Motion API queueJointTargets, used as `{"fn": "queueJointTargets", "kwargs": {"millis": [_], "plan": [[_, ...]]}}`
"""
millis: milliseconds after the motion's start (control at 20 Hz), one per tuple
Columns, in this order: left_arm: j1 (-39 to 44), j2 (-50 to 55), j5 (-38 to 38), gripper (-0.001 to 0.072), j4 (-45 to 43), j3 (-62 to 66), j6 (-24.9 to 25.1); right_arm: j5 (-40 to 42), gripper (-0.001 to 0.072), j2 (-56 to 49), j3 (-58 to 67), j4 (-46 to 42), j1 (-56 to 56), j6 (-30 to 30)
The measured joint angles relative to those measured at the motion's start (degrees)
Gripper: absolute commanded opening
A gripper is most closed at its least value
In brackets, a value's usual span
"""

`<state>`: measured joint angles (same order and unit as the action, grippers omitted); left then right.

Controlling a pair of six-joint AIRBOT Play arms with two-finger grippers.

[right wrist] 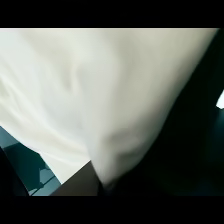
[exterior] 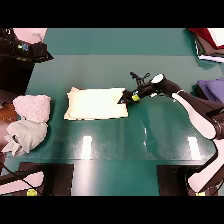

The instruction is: Fold the shirts.

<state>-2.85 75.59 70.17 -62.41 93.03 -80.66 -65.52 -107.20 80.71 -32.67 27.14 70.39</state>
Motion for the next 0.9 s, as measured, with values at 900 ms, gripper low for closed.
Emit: {"fn": "queueJointTargets", "kwargs": {"millis": [900], "plan": [[28.7,0.0,-18.6,0.0031,0.9,0.0,0.8,-1.4,0.0012,23.0,3.8,-14.5,-52.1,1.5]]}}
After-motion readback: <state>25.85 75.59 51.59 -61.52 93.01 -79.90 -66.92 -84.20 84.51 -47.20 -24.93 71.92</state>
